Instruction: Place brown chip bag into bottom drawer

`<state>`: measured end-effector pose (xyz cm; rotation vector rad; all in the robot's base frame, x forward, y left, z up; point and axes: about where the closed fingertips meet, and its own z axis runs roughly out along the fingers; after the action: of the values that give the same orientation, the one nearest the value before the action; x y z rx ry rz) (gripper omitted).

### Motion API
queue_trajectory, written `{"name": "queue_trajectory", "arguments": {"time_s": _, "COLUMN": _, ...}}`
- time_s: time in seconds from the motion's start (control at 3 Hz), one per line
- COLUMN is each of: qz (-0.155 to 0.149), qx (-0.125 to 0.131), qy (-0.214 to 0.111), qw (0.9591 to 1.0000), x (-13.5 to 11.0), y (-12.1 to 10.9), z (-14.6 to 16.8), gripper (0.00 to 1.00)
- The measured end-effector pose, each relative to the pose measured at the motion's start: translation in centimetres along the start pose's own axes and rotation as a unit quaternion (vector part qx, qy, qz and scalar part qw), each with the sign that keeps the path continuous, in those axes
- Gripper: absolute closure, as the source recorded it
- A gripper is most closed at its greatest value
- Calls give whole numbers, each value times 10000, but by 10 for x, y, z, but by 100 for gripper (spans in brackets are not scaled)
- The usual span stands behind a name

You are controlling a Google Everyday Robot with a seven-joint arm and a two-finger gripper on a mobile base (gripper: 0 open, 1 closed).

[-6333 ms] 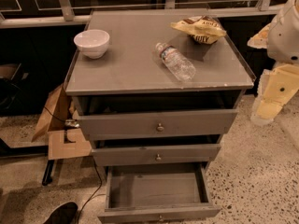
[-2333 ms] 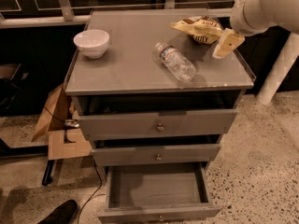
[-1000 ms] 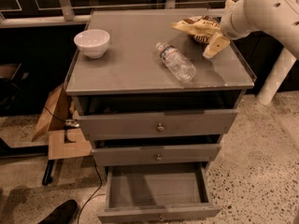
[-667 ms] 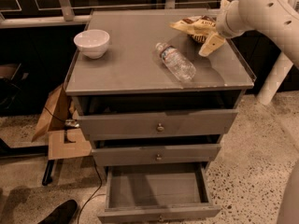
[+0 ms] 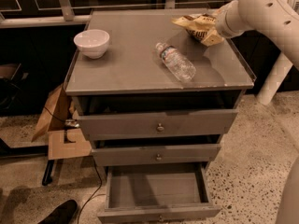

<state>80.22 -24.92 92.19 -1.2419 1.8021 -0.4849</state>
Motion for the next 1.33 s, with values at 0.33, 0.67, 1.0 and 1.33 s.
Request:
{"name": "queue_trajectory", "arguments": {"time_s": 0.33, "qz": 0, "qx": 0, "qy": 0, "qw": 10000, "x": 0, "y": 0, "z": 0, "gripper": 61}}
{"name": "queue_trajectory", "arguments": {"time_s": 0.67, "qz": 0, "qx": -1, "qy": 0, "qw": 10000, "x": 0, "y": 0, "z": 0, "gripper": 85}}
{"name": "queue_trajectory", "arguments": {"time_s": 1.0, "qz": 0, "qx": -1, "qy": 0, "qw": 10000, "x": 0, "y": 0, "z": 0, "gripper": 100}}
{"name": "queue_trajectory", "arguments": {"time_s": 1.33, "qz": -14, "qx": 50, "qy": -24, "qw": 10000, "x": -1, "y": -4, "z": -3, "gripper": 100}}
